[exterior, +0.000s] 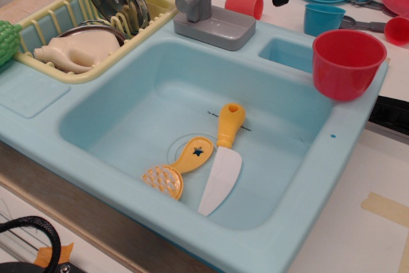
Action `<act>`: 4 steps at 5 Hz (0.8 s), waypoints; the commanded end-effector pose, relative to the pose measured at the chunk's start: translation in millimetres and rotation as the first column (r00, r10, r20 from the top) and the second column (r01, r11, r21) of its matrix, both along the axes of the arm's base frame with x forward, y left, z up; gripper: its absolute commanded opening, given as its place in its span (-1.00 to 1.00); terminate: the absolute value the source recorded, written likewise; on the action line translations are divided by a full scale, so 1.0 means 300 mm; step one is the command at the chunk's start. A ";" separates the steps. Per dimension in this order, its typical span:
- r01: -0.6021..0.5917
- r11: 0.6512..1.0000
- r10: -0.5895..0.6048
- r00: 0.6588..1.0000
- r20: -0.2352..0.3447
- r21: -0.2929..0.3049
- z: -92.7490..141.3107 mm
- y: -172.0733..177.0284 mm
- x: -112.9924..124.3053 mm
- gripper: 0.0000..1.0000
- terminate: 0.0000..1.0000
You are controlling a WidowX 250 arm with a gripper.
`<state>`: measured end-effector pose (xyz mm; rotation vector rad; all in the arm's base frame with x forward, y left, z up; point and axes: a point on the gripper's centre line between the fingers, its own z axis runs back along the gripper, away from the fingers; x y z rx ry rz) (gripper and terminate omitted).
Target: Put cup from anywhere into sink
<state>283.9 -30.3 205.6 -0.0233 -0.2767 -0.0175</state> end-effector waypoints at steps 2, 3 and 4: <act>0.029 0.999 -0.029 1.000 -0.002 -0.013 0.001 -0.032 0.022 1.00 -1.00; 0.058 0.998 -0.058 0.998 -0.004 -0.029 -0.005 -0.075 0.046 1.00 -1.00; 0.094 0.994 -0.095 0.995 -0.019 -0.058 -0.018 -0.118 0.071 1.00 -1.00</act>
